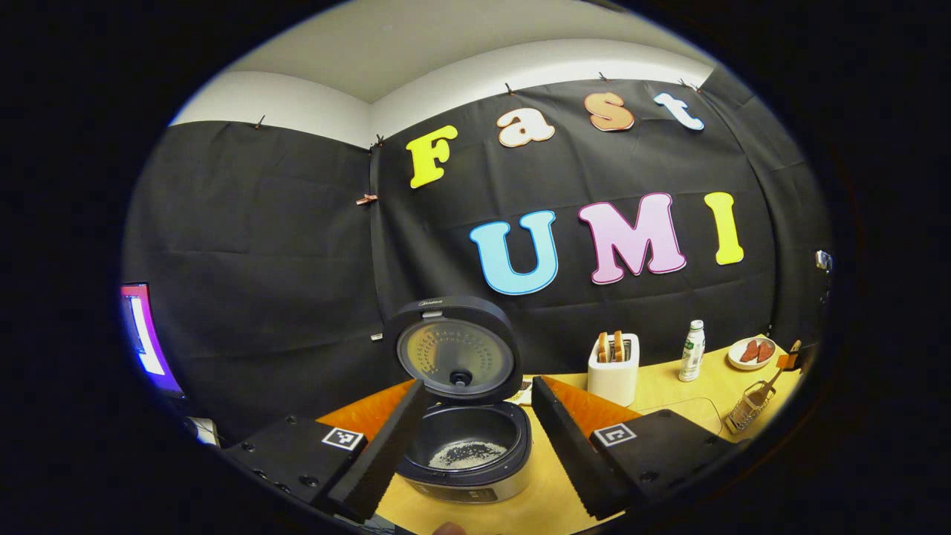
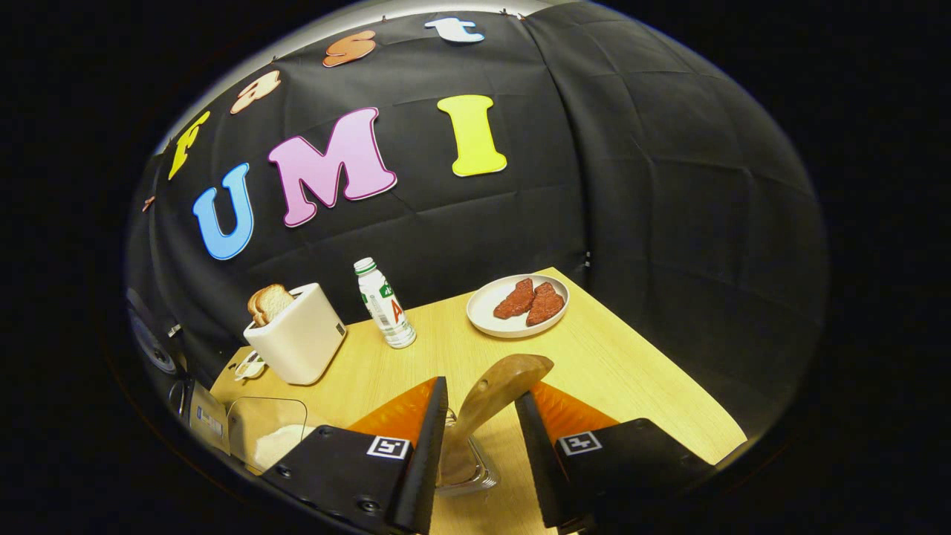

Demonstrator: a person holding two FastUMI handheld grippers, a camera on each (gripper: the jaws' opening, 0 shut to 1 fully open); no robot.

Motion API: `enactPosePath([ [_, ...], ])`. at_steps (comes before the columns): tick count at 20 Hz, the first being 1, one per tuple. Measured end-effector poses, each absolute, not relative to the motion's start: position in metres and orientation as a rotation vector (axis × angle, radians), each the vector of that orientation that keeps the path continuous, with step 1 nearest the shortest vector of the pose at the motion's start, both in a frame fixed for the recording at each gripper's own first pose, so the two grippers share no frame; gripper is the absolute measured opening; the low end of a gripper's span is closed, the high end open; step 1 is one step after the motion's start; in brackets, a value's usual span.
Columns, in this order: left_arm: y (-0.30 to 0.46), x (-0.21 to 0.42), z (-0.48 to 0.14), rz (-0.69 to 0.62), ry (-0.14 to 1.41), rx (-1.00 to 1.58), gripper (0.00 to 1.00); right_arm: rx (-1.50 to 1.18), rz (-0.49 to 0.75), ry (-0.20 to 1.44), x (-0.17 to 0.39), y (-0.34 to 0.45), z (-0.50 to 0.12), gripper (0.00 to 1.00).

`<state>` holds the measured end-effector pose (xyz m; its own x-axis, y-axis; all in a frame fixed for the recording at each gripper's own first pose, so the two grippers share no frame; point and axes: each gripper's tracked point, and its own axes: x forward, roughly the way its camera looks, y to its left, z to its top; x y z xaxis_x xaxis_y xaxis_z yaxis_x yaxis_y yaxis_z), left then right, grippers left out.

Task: Close the left gripper, press the button to open the rice cooker; take a wooden spoon from the chopstick holder with the right hand, scoop a spoonful of rice and pour it into the rice cooker, then put the wooden spoon back into the chopstick holder.

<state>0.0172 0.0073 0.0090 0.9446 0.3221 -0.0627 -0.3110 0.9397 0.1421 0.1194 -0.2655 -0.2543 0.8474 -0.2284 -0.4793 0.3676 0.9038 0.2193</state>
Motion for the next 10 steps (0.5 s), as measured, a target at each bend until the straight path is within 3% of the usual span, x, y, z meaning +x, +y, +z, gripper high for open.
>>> enactPosePath([
  [1, 0.007, 0.017, 0.007, 0.322, 0.088, 0.134, 0.96, 0.313, -0.319, 0.455, 0.122, -0.271, -0.246, 0.38],
  [5, 0.007, 0.015, 0.005, 0.320, 0.092, 0.130, 0.96, 0.301, -0.275, 0.457, 0.125, -0.248, -0.244, 0.24],
  [10, 0.011, 0.014, 0.007, 0.322, 0.087, 0.136, 0.96, 0.270, -0.212, 0.453, 0.130, -0.228, -0.239, 0.18],
])
